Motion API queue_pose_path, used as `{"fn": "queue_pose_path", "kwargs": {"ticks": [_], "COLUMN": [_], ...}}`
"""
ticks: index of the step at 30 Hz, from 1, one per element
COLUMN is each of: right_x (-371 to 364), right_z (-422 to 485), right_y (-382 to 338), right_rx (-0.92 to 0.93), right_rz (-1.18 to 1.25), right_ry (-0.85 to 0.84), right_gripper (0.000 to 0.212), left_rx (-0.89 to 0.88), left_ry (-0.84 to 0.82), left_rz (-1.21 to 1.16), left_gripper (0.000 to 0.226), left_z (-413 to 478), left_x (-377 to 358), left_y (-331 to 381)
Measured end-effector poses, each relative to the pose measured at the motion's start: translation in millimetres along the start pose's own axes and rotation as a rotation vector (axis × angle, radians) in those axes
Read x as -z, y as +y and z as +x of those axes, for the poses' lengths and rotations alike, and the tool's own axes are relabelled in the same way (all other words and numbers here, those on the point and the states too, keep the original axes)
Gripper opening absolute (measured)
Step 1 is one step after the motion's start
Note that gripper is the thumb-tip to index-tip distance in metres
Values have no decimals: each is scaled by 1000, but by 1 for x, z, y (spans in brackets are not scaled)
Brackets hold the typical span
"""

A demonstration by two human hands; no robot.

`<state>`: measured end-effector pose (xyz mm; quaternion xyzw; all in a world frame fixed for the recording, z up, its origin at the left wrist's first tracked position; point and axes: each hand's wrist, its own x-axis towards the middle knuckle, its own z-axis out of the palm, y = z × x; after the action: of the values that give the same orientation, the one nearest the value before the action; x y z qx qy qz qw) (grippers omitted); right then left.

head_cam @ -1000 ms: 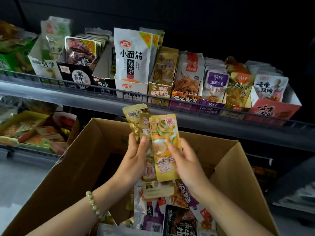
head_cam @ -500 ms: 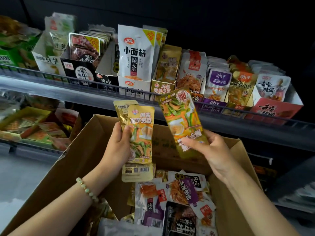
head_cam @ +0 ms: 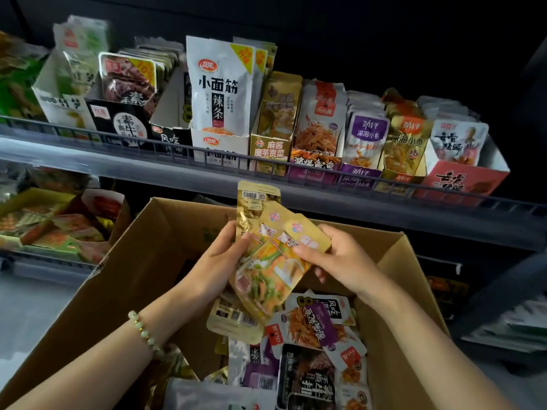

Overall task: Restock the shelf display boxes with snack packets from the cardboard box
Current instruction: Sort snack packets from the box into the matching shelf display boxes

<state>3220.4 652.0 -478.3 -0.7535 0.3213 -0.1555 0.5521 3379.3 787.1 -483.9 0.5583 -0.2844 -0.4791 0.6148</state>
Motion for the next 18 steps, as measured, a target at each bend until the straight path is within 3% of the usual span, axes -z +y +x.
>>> {"fn": "queue_pose_path", "kwargs": {"ticks": [7, 13, 18], "right_x": [-9, -23, -43], "right_z": [4, 5, 3], "right_y": [8, 16, 15], "right_rx": [-156, -139, -166], "right_rz": [309, 385, 419], "right_ry": [69, 256, 198], "right_gripper": [48, 26, 21], "left_rx": [8, -14, -72], "left_ry": [-65, -14, 26], "left_rz": [-31, -102, -123], "left_gripper": [19, 22, 17], "left_z": [-4, -9, -10], "left_x": [-10, -15, -20], "left_y": [-3, -9, -10]}}
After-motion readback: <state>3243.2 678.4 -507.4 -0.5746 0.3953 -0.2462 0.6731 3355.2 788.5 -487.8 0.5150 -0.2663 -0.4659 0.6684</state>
